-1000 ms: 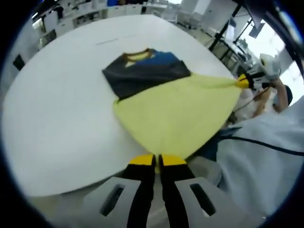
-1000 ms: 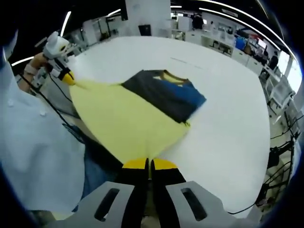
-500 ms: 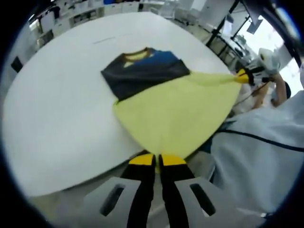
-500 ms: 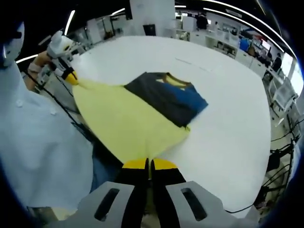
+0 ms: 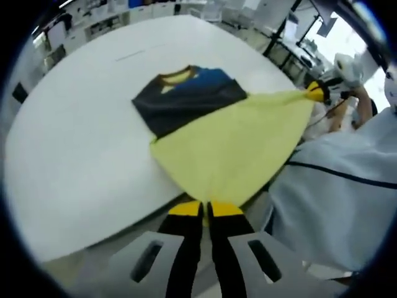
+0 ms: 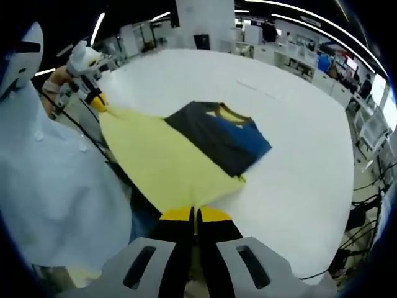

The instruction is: Fold the garment on the visible template until the final outline fits inside the template.

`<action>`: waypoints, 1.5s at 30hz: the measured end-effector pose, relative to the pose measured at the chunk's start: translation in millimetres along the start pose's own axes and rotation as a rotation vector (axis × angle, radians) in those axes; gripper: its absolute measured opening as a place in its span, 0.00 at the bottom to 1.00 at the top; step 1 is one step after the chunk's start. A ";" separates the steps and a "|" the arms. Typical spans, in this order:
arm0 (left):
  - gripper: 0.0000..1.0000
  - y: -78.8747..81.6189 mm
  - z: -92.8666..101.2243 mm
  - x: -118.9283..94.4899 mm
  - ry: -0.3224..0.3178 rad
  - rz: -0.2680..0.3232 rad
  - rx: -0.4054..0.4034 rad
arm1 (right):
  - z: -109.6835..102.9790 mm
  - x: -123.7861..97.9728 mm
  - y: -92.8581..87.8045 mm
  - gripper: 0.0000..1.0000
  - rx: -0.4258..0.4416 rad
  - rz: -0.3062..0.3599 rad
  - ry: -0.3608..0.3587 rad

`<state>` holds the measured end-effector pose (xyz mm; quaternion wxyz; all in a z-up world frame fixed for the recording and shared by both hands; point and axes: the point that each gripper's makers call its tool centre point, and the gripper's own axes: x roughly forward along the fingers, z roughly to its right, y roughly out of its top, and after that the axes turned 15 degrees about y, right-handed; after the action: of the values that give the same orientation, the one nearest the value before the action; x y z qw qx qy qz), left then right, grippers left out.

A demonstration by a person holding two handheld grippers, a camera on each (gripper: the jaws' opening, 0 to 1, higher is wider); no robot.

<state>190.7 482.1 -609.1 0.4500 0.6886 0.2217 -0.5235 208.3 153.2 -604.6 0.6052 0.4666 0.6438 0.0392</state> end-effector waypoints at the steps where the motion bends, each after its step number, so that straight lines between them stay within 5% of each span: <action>1: 0.00 -0.6 0.7 -0.7 -0.003 -0.002 0.007 | -1.3 -1.3 0.5 0.03 -0.004 -0.001 -0.001; 45: 0.00 -14.7 18.8 -35.9 -0.028 -0.049 0.127 | -40.7 -27.0 -0.3 0.03 -0.105 -0.094 0.055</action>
<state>156.8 479.4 -582.7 0.3954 0.7029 0.1987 -0.5569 170.4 156.5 -574.0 0.6123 0.4020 0.6784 0.0573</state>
